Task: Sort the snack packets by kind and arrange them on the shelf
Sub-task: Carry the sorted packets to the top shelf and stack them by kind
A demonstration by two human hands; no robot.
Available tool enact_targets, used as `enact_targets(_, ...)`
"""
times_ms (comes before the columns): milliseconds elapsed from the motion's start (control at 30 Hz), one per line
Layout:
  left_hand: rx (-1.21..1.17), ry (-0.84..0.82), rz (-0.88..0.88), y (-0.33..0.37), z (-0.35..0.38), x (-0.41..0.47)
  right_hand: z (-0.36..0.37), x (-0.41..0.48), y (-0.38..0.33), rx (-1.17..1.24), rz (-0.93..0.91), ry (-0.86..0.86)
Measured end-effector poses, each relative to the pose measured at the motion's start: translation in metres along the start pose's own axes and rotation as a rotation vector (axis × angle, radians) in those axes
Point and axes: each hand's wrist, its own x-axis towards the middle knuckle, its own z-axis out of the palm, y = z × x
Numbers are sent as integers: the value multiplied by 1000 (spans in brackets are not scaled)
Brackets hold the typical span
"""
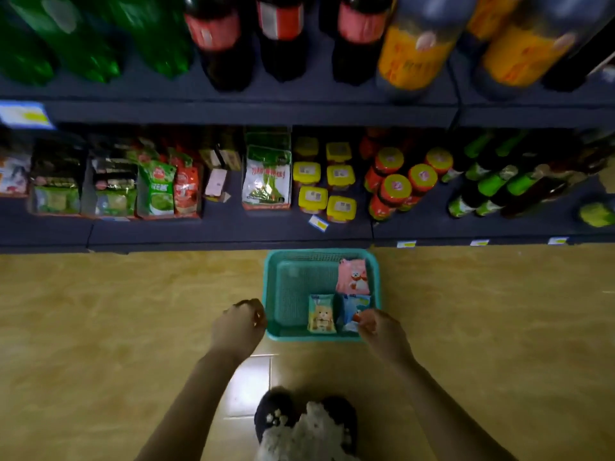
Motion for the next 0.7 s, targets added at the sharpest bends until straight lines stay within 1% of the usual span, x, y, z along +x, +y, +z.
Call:
enact_targets(133, -21, -61, 14, -22, 102, 76, 82, 91, 62, -38, 14, -89)
enact_targets(200, -17, -89, 26, -32, 136, 105, 110, 125, 80, -25, 21, -119)
enact_targets(367, -32, -136, 69, -67, 239, 187, 201, 215, 134, 13, 68, -78)
enact_targets(433, -73, -150, 74, -80, 266, 214, 228, 236, 149, -7, 87, -15)
enact_targets(500, -125, -127, 79, -91, 287, 235, 245, 252, 160, 27, 140, 53)
enact_targets(567, -181, -87, 83, -97, 302, 247, 256, 263, 169, 71, 181, 37)
enact_targets(633, -216, -52, 84, -97, 317, 254, 264, 271, 174, 98, 160, 27)
enact_targets(700, -254, -24, 65, -96, 332, 256, 268, 275, 177, 138, 114, 88)
